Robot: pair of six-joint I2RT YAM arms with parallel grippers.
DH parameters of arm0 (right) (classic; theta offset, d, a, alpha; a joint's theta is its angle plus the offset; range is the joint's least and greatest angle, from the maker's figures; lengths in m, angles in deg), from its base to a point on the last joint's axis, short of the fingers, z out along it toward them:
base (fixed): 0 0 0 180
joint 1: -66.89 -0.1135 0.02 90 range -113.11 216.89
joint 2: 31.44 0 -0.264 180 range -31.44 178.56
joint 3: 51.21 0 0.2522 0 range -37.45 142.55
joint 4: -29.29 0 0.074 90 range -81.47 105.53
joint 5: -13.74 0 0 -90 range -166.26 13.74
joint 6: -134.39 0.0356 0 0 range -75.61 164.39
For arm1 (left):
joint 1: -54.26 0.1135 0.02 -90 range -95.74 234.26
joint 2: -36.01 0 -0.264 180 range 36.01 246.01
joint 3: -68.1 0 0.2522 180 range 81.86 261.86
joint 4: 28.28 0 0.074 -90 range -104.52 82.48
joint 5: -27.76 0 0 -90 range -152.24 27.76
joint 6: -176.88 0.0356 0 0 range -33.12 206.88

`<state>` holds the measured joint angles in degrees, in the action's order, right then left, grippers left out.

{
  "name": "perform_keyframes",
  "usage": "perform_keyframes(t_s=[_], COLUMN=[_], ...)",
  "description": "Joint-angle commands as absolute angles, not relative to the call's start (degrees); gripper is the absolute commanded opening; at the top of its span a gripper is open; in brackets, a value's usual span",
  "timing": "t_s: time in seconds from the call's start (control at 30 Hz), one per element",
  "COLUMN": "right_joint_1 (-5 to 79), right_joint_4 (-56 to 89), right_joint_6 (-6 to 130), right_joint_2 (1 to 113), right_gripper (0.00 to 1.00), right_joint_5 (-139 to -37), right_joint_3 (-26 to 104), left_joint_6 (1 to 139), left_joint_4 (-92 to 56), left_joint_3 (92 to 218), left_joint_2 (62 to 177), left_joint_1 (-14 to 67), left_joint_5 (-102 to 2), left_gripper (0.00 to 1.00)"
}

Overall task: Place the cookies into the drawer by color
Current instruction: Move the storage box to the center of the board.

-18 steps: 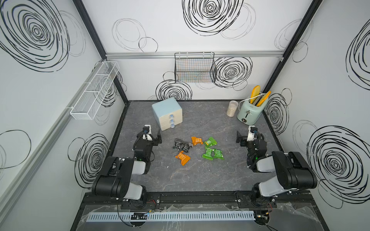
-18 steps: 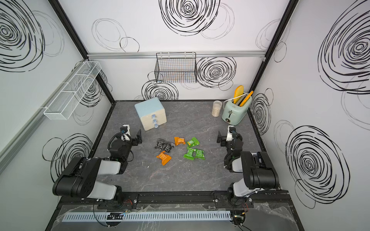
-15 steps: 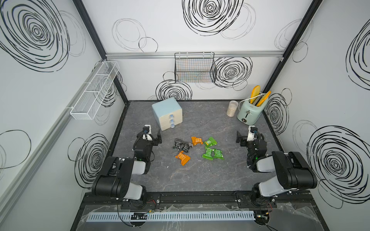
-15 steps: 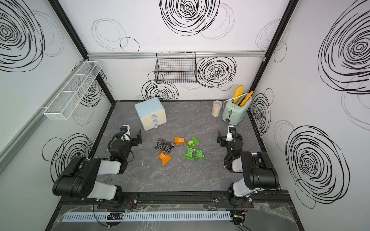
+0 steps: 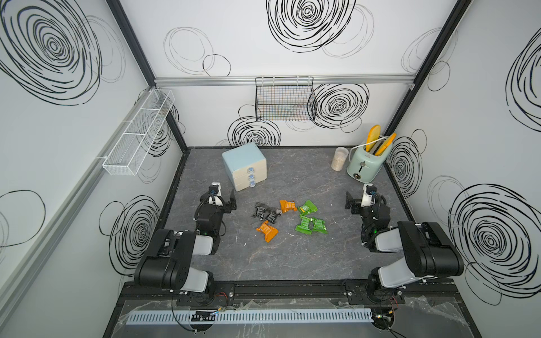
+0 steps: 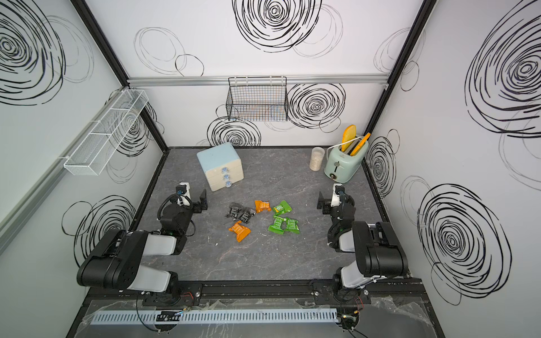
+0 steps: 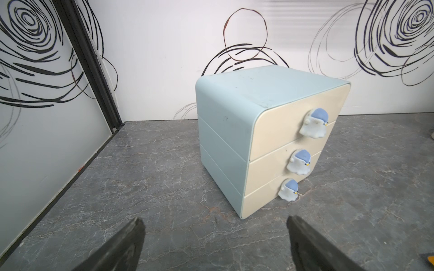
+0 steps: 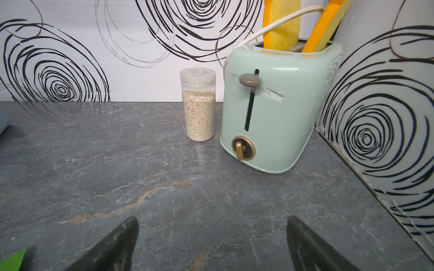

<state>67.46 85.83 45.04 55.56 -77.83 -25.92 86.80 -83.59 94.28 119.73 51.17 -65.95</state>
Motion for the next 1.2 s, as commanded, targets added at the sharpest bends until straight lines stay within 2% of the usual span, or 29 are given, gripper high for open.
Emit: perform_keyframes(t_s=[0.0, 0.23, 0.37, 0.43, 0.53, 0.67, 0.77, 0.83, 1.17], right_joint_1=[67.7, 67.5, 65.7, 65.1, 64.9, 63.8, 61.8, 59.3, 51.1], right_joint_4=[86.6, 87.1, 81.2, 72.9, 59.0, 48.9, 46.3, 43.5, 39.9], right_joint_6=[44.4, 44.3, 42.9, 43.5, 47.5, 49.7, 51.4, 51.5, 59.8], right_joint_2=[55.3, 55.0, 49.7, 46.4, 44.1, 44.3, 47.5, 50.7, 71.8], right_gripper=[0.99, 0.99, 0.99, 0.99, 0.99, 0.99, 0.99, 0.99, 0.99], right_joint_5=[-78.4, -78.3, -76.0, -75.5, -77.8, -89.6, -96.1, -97.0, -111.6], right_joint_3=[-25.1, -25.2, -24.4, -22.0, -15.4, -7.7, -2.0, 2.6, 26.8], left_joint_6=[86.6, 86.0, 82.7, 81.5, 78.6, 73.1, 67.9, 65.7, 59.0], left_joint_4=[-87.3, -88.0, -90.3, -88.9, -77.9, -61.3, -51.3, -48.6, -38.6], left_joint_3=[94.1, 93.6, 90.6, 89.8, 91.9, 96.8, 100.7, 103.1, 120.4], left_joint_2=[119.9, 119.6, 116.1, 113.0, 106.7, 99.2, 96.9, 97.3, 109.8], left_joint_1=[51.3, 51.3, 51.3, 51.5, 51.6, 52.7, 53.6, 54.2, 58.8], left_joint_5=[-65.9, -67.8, -75.8, -79.0, -83.9, -85.7, -84.3, -81.9, -63.6], left_gripper=[0.98, 0.98, 0.98, 0.98, 0.98, 0.98, 0.98, 0.98, 0.98])
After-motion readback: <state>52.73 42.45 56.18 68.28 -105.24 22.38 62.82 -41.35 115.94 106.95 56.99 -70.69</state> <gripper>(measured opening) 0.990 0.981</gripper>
